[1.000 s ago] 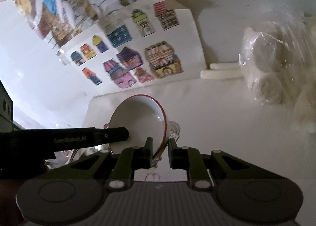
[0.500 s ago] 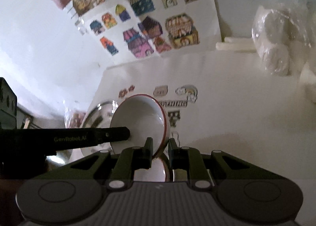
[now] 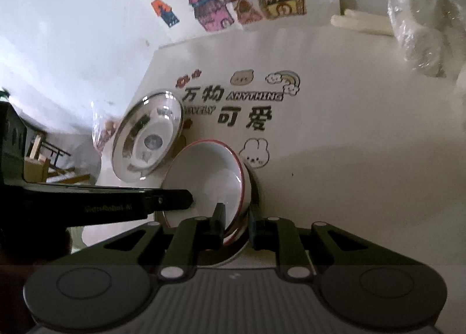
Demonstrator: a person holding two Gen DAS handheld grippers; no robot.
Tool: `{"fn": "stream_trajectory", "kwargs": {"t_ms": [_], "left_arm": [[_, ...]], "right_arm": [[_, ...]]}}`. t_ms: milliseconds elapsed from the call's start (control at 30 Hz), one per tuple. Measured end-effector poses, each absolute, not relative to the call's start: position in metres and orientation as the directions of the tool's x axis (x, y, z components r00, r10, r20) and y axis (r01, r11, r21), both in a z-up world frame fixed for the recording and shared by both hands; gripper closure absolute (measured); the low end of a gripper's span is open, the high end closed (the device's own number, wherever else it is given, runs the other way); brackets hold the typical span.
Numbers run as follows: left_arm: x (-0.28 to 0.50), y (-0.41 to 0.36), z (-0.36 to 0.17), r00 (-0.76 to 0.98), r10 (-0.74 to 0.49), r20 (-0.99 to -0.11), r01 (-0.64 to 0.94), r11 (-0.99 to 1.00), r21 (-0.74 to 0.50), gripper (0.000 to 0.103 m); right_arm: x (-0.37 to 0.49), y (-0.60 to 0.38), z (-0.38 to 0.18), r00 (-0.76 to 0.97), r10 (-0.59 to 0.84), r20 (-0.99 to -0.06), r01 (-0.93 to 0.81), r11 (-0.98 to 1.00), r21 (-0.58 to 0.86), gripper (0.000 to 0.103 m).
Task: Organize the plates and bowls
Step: 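Carry the second white bowl with both grippers over the bowl stack, then lower the second white bowl into the stacked bowls and open both grippers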
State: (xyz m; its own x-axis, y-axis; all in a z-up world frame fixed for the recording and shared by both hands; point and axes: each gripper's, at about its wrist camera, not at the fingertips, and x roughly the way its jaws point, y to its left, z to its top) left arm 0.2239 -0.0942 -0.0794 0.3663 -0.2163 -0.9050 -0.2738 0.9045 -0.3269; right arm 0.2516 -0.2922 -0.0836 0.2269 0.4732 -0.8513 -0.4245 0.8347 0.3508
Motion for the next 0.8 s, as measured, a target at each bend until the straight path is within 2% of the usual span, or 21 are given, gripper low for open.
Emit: {"fn": "stream_trajectory", "kwargs": {"t_ms": [500, 800], "left_arm": [[0.224, -0.093, -0.085, 0.324, -0.174, -0.93, -0.342, 0.895, -0.287, 0.096], [0.222, -0.096, -0.083, 0.333, -0.159, -0.929, -0.37, 0.884, -0.284, 0.089]], "right_arm": [[0.259, -0.283, -0.093, 0.143, 0.463, -0.875, -0.474, 0.808, 0.35, 0.084], [0.263, -0.285, -0.093, 0.117, 0.482, -0.868, -0.5, 0.784, 0.368, 0.079]]}}
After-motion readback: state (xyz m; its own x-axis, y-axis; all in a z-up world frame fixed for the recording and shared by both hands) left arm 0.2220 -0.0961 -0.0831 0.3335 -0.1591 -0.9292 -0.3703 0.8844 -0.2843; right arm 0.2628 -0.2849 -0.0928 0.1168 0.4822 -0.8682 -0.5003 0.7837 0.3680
